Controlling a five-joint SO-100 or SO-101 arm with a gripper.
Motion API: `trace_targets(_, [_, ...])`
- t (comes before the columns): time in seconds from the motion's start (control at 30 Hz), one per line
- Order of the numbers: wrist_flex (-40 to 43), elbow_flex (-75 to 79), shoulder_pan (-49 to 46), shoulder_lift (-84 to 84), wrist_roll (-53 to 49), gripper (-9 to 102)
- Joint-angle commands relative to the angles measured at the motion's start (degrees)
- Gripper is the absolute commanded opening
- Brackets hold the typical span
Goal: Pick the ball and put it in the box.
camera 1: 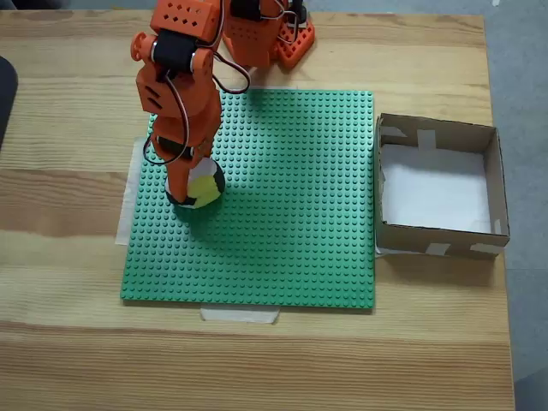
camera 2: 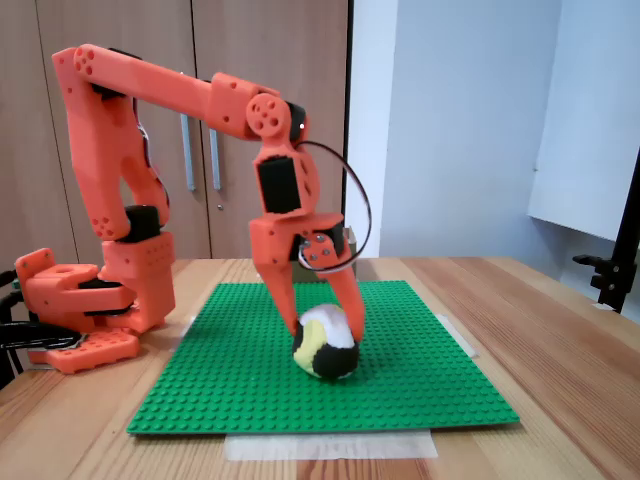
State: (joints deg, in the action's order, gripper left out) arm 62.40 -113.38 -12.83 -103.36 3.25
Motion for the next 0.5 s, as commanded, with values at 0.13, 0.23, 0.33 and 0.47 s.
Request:
trace_targets(0.13, [-0.9,0.7,0.7,-0.4,-0.8,31])
trace_targets(0.23, [-1.0,1.3,0.7,-0.7,-1.1,30])
trace_targets(0.33, [-1.1,2.1,0.6,-1.1,-1.1,29])
trace_targets(0.47, [-1.5,3.0,0.7,-1.3,-2.1,25])
